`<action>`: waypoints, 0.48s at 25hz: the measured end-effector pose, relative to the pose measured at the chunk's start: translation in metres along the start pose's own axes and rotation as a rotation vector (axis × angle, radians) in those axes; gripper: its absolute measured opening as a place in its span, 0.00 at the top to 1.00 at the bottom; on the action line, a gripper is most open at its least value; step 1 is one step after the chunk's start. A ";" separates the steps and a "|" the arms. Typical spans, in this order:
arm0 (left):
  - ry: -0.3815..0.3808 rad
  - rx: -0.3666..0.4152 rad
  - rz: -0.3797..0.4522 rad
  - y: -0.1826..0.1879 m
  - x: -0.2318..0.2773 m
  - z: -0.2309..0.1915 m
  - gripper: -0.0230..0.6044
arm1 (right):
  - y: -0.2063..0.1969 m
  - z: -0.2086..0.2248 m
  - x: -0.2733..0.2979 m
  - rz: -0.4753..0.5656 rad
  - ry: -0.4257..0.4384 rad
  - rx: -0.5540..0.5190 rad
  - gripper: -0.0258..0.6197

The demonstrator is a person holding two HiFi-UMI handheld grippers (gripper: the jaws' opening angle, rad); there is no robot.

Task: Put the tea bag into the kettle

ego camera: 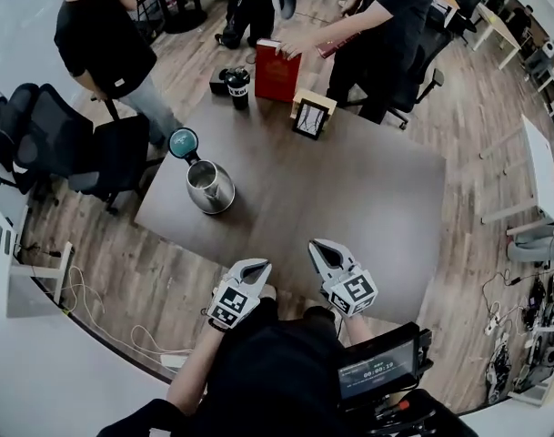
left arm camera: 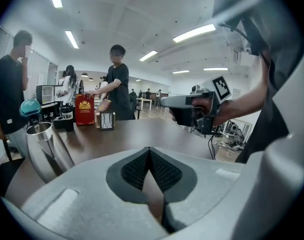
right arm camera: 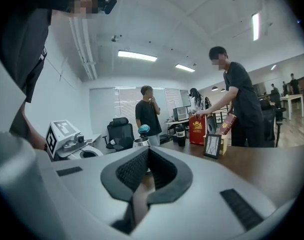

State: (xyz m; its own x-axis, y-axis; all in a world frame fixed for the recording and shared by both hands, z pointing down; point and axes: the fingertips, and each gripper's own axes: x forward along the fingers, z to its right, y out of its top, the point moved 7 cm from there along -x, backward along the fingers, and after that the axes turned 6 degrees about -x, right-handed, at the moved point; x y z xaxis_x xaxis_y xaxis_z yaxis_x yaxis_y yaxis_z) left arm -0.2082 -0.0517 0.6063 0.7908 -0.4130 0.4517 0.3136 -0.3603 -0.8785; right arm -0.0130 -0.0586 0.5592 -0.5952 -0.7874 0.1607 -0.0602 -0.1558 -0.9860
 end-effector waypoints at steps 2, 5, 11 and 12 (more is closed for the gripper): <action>-0.030 0.013 -0.027 -0.003 0.011 0.008 0.97 | -0.009 -0.004 -0.011 0.017 0.012 0.003 0.95; -0.072 0.037 -0.053 0.001 0.029 0.018 0.97 | -0.013 -0.004 -0.022 0.054 0.015 -0.012 0.95; -0.163 0.100 -0.070 0.041 0.068 0.061 0.97 | 0.009 0.012 -0.069 0.077 -0.048 -0.053 0.95; -0.172 0.108 -0.072 0.044 0.075 0.067 0.97 | 0.007 0.016 -0.076 0.080 -0.058 -0.044 0.95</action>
State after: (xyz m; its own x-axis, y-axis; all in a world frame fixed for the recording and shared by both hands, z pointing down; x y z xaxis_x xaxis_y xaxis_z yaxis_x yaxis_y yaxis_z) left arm -0.0996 -0.0423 0.5910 0.8395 -0.2371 0.4890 0.4198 -0.2884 -0.8606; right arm 0.0448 -0.0097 0.5410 -0.5520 -0.8297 0.0824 -0.0505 -0.0654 -0.9966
